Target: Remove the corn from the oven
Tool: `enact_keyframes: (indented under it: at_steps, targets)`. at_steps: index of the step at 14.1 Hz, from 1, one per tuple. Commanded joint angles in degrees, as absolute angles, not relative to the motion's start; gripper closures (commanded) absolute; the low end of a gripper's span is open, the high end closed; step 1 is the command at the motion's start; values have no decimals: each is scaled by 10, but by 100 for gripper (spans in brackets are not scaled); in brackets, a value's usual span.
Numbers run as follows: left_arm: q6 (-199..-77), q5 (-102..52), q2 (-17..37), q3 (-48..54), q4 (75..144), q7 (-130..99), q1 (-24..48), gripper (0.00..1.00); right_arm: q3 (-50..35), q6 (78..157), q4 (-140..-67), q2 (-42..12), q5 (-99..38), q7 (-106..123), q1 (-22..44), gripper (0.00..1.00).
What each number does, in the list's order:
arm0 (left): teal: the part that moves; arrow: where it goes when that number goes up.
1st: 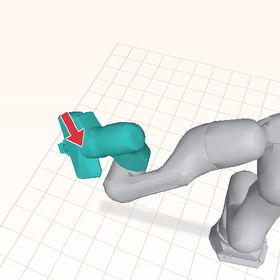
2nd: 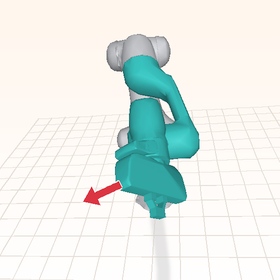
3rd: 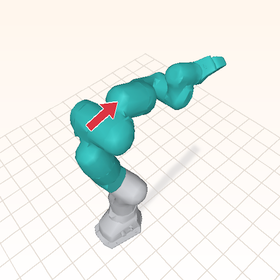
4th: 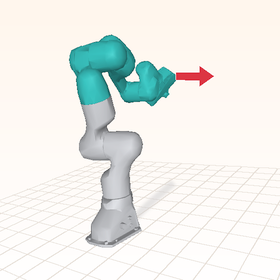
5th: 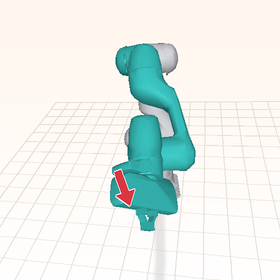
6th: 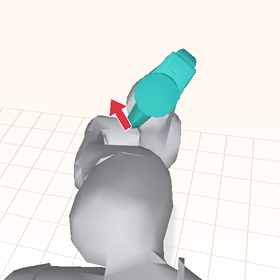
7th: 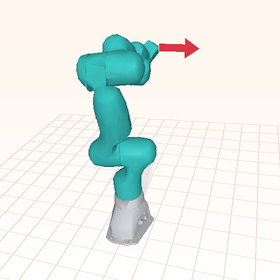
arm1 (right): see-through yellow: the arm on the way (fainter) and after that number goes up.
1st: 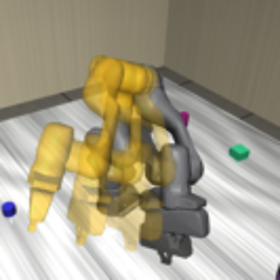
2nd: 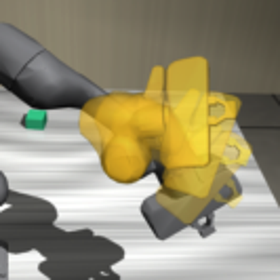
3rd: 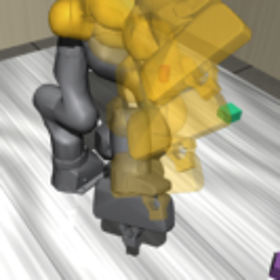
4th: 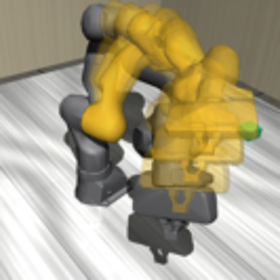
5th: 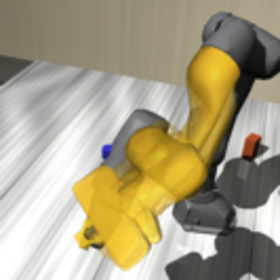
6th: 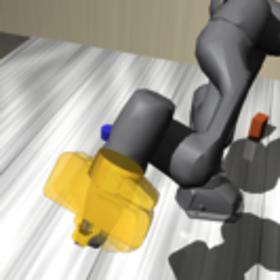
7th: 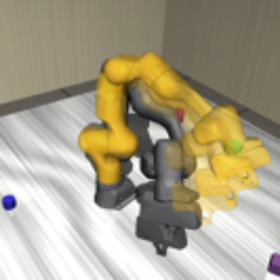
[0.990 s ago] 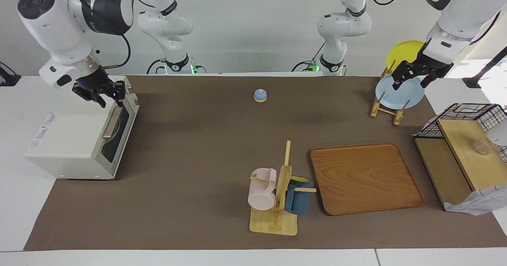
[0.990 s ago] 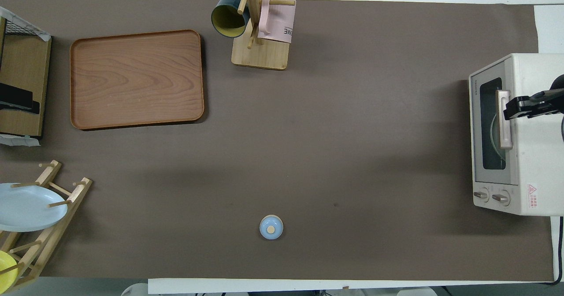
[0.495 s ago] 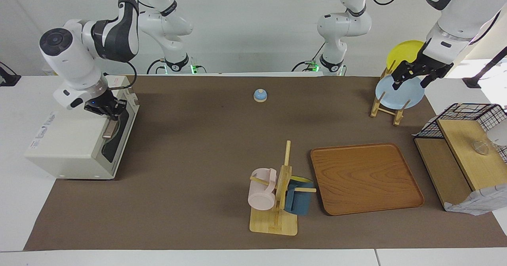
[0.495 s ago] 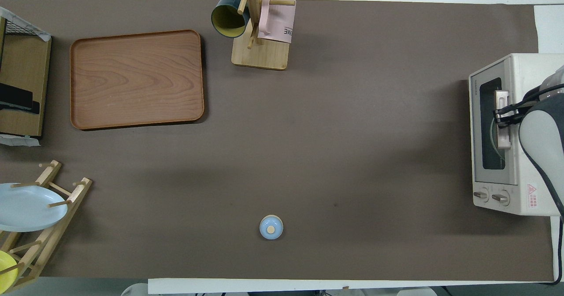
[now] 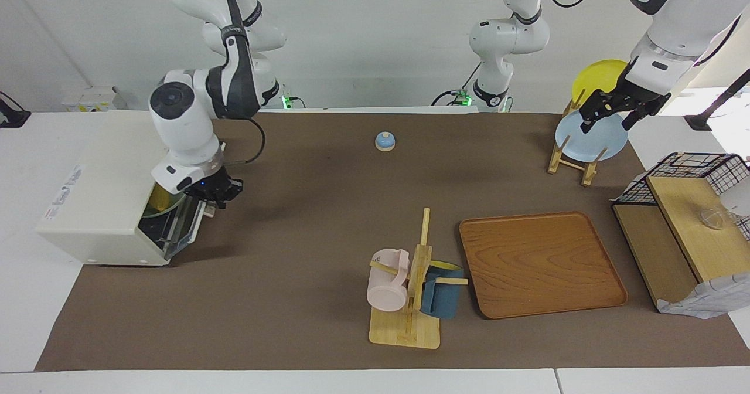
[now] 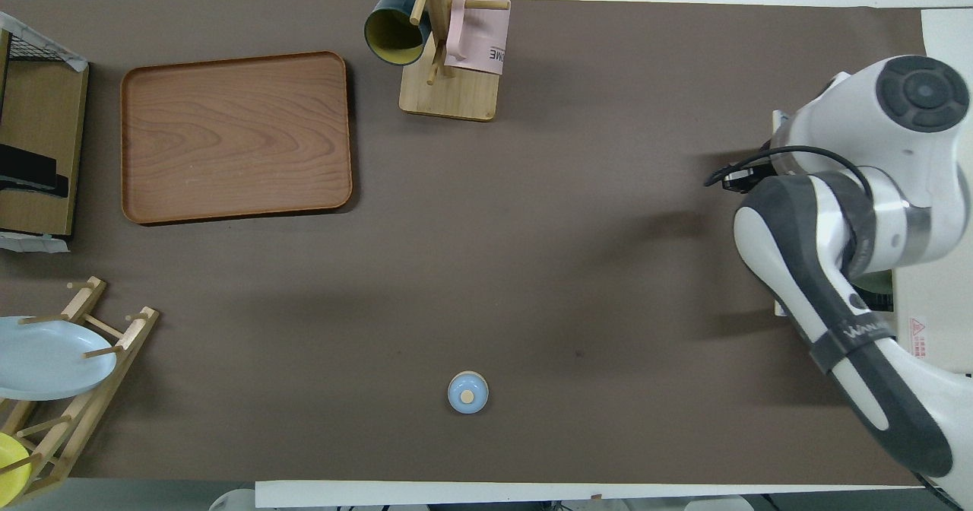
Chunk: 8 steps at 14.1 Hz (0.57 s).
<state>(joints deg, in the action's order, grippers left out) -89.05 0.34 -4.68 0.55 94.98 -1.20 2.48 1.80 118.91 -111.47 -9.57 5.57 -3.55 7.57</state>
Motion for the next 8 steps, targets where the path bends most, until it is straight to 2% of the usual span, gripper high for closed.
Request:
enact_keyframes:
  at_steps: [1, 2, 4, 8]
  targets:
    - [-882, -3, -52, 8, 951, -9, 18, 0, 17, 1115, -1034, -98, 25, -39, 69, 43]
    - [-882, -3, -51, 8, 951, -9, 18, 0, 19, 1107, -1033, -95, 21, -36, 62, 35]
    - [-882, -3, -52, 8, 951, -9, 18, 0, 19, 1081, -1048, -89, 21, -37, 38, 34]
    - [-882, -3, -52, 8, 951, -9, 18, 0, 20, 1101, -1132, -55, 21, -26, 9, 35]
